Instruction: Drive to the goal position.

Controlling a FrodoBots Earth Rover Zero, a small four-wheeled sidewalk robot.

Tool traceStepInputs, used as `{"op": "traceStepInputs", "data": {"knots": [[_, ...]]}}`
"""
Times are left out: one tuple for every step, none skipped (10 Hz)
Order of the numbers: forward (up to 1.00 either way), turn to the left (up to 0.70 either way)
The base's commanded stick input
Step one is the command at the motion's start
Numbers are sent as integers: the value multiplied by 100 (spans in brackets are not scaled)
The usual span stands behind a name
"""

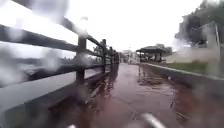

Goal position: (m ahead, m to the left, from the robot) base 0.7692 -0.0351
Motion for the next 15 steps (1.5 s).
{"op": "traceStepInputs", "data": {"knots": [[0,-100],[0,-100],[0,-100],[0,-100],[0,-100],[0,-100],[0,-100],[0,-100],[0,-66],[0,-29],[0,-3],[0,0],[0,0],[0,0],[0,0]]}}
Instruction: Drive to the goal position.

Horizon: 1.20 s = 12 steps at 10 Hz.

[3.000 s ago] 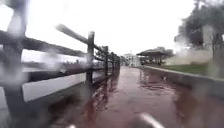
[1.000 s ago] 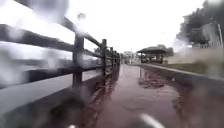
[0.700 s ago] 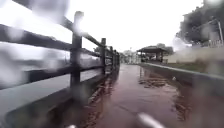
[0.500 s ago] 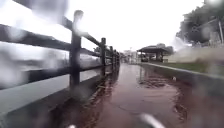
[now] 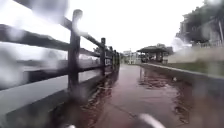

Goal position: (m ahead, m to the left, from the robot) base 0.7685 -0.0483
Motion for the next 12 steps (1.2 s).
{"op": "traceStepInputs", "data": {"knots": [[0,0],[0,0],[0,0],[0,0],[0,0],[5,-2],[11,-5],[18,-7],[24,-10],[31,-12],[37,-15],[44,-17]]}}
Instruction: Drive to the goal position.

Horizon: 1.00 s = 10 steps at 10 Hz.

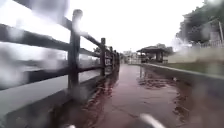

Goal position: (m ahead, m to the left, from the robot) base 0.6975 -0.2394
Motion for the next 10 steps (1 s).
{"op": "traceStepInputs", "data": {"knots": [[50,-20],[57,-23],[63,-25],[70,-28],[76,-30],[83,-33],[89,-36],[96,-38],[100,-40],[100,-40]]}}
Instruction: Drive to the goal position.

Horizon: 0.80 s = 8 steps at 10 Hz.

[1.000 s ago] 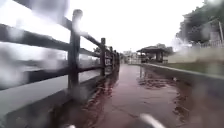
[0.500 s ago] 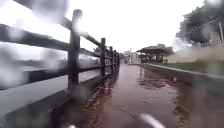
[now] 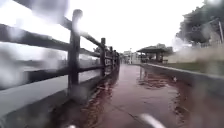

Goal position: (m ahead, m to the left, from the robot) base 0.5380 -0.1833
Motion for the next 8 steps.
{"op": "traceStepInputs", "data": {"knots": [[100,-40],[96,-43],[0,-100],[0,-100],[0,-100],[0,-100],[0,-100],[0,-100]]}}
